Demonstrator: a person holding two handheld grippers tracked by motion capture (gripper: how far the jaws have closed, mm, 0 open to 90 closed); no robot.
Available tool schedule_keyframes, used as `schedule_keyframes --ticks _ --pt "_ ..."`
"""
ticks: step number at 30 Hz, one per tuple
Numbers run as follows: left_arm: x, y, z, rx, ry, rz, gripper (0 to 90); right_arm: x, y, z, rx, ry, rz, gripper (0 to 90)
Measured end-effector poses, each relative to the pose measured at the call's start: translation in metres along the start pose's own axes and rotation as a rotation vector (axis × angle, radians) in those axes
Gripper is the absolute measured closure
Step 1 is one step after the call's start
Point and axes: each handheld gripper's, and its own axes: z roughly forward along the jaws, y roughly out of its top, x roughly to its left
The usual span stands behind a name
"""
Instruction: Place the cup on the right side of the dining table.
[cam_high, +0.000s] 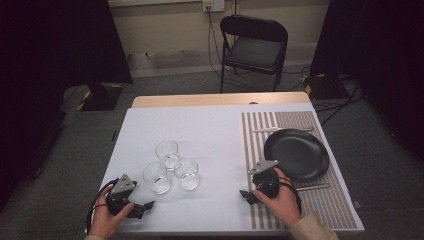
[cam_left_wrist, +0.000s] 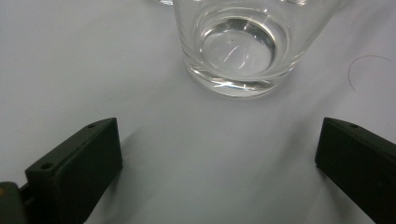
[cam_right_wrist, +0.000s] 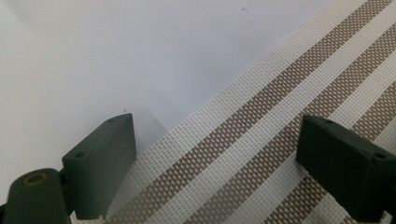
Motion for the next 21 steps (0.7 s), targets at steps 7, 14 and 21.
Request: schedule_keyframes --ticks 7,14,21 --pt "0.000 0.000 0.000 0.000 0.001 0.004 0.0 -0.002 0.008 0.000 0.033 0.038 -0.014 12.3" --pt "0.000 0.000 0.000 -0.002 0.001 0.003 0.0 -0.005 0.018 -0.004 0.036 0.077 -0.041 12.9" --pt "0.000 0.000 0.000 -0.001 0.001 0.003 0.0 -0.005 0.024 -0.002 0.051 0.089 -0.050 13.0"
